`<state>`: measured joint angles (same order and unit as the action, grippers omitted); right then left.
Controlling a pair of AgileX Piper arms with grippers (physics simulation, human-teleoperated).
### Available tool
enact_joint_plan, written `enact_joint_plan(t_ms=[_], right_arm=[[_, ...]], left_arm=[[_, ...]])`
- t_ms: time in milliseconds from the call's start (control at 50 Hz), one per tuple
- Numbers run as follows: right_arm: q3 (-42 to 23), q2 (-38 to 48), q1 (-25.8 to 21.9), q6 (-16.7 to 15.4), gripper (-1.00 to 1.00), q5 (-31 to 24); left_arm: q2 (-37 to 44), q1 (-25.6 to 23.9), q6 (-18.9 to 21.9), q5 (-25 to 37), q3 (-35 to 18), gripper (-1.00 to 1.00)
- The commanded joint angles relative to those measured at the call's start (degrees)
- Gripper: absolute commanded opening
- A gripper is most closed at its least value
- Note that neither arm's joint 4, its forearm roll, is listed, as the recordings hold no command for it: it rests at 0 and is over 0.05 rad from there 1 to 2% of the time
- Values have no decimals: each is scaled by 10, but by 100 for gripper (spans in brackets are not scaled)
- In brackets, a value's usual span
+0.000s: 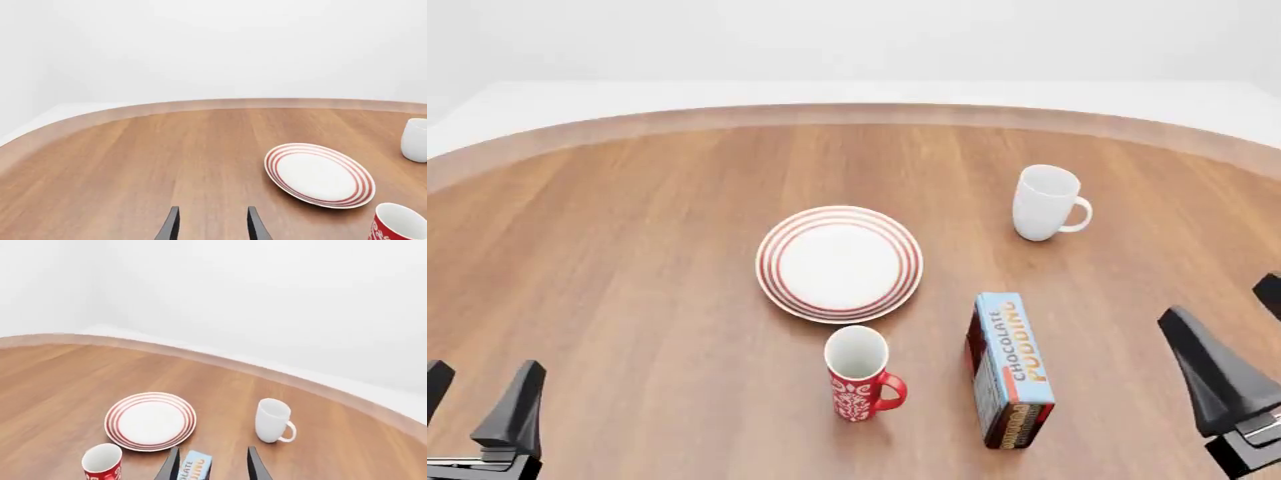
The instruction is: Pick up the red mug and put it on the plate
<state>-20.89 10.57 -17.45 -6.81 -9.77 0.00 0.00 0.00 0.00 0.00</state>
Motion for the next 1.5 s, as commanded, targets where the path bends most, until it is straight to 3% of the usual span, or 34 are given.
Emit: enact_joint_plan(t_ms=[20, 120, 140, 440, 580, 1180, 1500], right_arm=[[-69, 61, -58, -24, 100, -33], [-106, 105, -99, -38, 100, -52], [-182, 194, -153, -64, 100, -99], [-229, 255, -170, -72, 100, -132], [-242, 299, -184, -91, 100, -152], [-313, 441, -235, -46, 100, -218], [-285, 465, -240, -31, 100, -203]], left_arm=[[0, 0, 0, 0, 0, 100], [0, 0, 0, 0, 0, 100], [0, 0, 0, 0, 0, 100], [0, 0, 0, 0, 0, 100], [0, 0, 0, 0, 0, 100], [0, 0, 0, 0, 0, 100], [0, 0, 0, 0, 0, 100]])
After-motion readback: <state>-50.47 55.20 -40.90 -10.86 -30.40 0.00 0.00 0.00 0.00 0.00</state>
